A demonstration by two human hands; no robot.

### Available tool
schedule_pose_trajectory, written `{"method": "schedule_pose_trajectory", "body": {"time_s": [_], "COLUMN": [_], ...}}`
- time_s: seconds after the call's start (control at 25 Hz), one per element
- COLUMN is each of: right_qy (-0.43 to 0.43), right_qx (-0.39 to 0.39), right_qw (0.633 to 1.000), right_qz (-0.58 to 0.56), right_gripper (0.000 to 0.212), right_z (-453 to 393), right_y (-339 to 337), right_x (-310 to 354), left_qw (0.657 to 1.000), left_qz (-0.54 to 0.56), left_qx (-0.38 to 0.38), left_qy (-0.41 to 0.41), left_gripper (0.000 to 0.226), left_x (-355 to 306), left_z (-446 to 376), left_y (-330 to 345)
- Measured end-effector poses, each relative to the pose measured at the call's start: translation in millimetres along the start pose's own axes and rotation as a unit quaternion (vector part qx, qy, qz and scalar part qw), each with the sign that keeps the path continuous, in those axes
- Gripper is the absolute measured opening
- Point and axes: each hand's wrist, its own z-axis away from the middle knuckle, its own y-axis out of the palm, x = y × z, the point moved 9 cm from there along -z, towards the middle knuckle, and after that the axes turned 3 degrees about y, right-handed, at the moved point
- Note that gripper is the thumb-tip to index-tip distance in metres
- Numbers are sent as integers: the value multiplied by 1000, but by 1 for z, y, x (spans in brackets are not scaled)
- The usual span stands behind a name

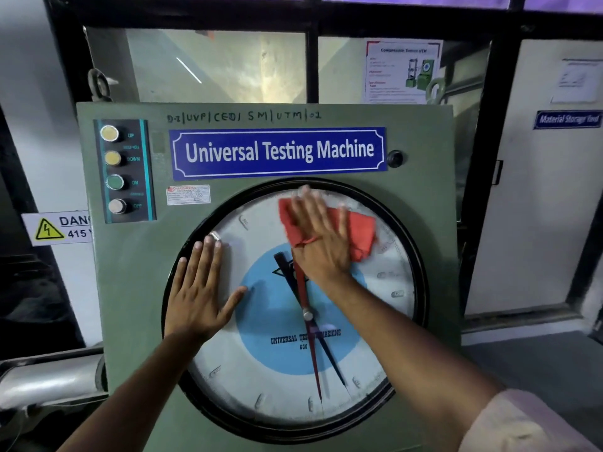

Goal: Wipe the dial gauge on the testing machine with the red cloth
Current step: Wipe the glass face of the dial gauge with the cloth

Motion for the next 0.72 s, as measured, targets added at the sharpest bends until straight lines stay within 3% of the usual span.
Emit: {"method": "schedule_pose_trajectory", "body": {"time_s": [0.12, 0.24, 0.28, 0.4, 0.48, 0.56, 0.72], "right_qy": [226, 372, 364, 127, 40, 81, 304], "right_qx": [-32, -50, -47, -12, 0, -10, -24], "right_qw": [974, 926, 929, 991, 999, 996, 952], "right_qz": [3, -35, -39, -45, -36, -37, -18], "right_gripper": [75, 74, 77, 92, 95, 86, 74], "right_z": [29, 52, 46, 14, 9, 22, 133], "right_y": [-5, -10, -11, -9, -7, -4, 13], "right_x": [-82, -96, -81, 7, 24, -6, -68], "left_qw": [1000, 1000, 1000, 1000, 1000, 1000, 1000], "left_qz": [-5, 2, 4, 6, 5, -1, -5], "left_qx": [17, 12, 9, 2, 2, 2, 10], "left_qy": [1, -3, -2, 4, 9, 13, 7], "left_gripper": [98, 98, 98, 99, 100, 100, 100], "left_x": [-1, 1, 0, 0, 0, -1, -2], "left_z": [-1, -1, -1, -4, -6, -7, -5], "left_y": [-1, 0, 0, 2, 3, 4, 3]}}
